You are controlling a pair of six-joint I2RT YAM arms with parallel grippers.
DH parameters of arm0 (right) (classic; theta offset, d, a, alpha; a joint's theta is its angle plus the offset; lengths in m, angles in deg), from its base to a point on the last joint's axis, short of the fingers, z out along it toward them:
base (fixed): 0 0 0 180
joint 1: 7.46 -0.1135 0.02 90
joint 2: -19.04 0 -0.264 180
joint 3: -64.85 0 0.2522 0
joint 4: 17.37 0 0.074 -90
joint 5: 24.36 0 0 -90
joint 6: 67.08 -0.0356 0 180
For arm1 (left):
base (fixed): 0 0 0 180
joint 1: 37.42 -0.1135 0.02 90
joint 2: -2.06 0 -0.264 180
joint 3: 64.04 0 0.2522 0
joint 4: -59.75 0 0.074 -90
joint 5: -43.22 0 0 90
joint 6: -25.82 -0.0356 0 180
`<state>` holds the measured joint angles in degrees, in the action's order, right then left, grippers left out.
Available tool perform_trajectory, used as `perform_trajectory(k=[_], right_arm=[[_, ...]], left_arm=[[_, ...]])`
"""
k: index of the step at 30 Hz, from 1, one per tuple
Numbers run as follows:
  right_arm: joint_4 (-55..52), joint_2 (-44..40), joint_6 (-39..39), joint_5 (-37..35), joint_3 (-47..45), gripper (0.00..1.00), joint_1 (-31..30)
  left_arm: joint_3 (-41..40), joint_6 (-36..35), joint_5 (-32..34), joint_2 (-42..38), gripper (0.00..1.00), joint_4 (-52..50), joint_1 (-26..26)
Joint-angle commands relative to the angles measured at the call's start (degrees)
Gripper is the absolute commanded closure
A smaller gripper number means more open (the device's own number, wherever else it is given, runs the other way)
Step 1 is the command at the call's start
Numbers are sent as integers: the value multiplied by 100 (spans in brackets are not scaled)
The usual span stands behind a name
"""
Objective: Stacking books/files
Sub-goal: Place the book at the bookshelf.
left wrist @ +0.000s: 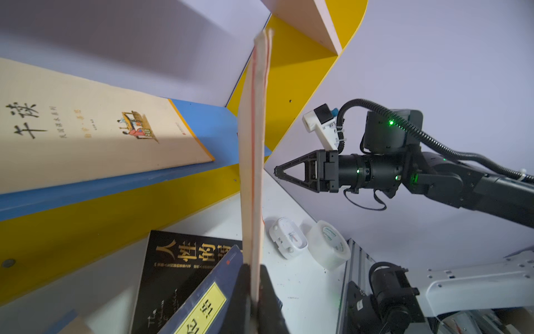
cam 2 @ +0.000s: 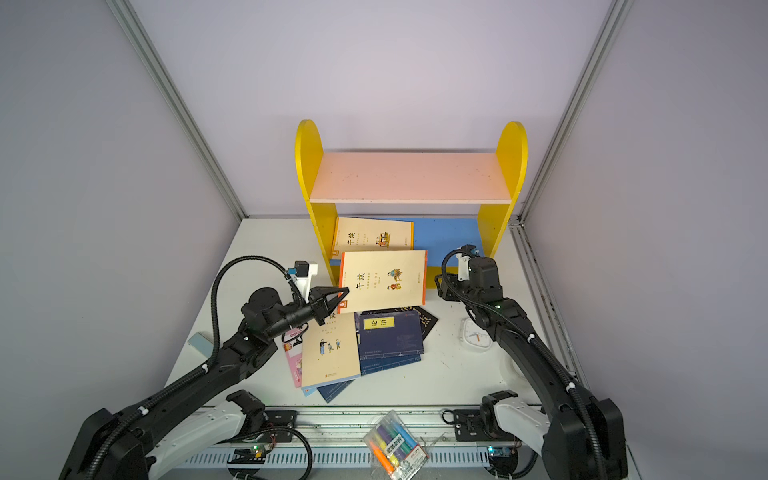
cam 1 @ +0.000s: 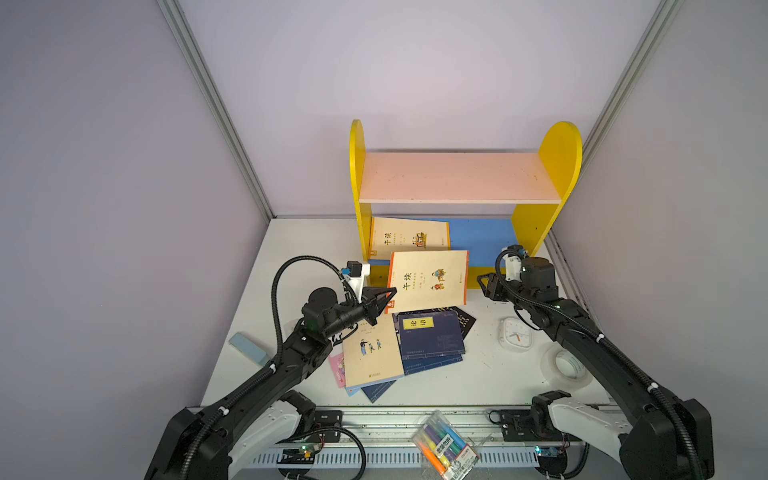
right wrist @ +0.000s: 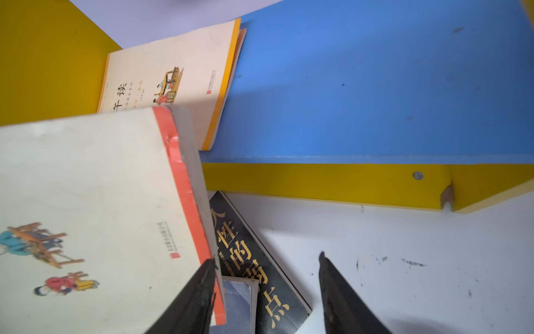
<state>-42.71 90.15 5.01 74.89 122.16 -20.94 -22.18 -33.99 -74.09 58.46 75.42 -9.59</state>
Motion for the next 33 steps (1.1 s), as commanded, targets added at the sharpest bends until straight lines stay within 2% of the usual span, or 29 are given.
perform_trajectory(k=[1,8,14,17,22,30,33], right_arm=[[-67,-133,144,-275,23,41,20],[123,-177,341,-77,90,41,16],[520,-165,572,216,118,41,12],[670,-167,685,226,136,41,10],[837,36,901,420,259,41,-31],[1129,644,2217,420,631,37,-863],[1334,935,2527,591,799,36,-1041]], left_arm=[[331,483,170,230,100,579,0],[879,1200,1715,1041,100,427,111],[1217,1328,2918,1650,100,316,512],[1327,1370,3196,1833,100,418,594],[1514,1512,3875,1918,100,-165,642],[1575,1649,4218,2092,100,-564,644],[1526,1691,4248,2163,94,-590,644]])
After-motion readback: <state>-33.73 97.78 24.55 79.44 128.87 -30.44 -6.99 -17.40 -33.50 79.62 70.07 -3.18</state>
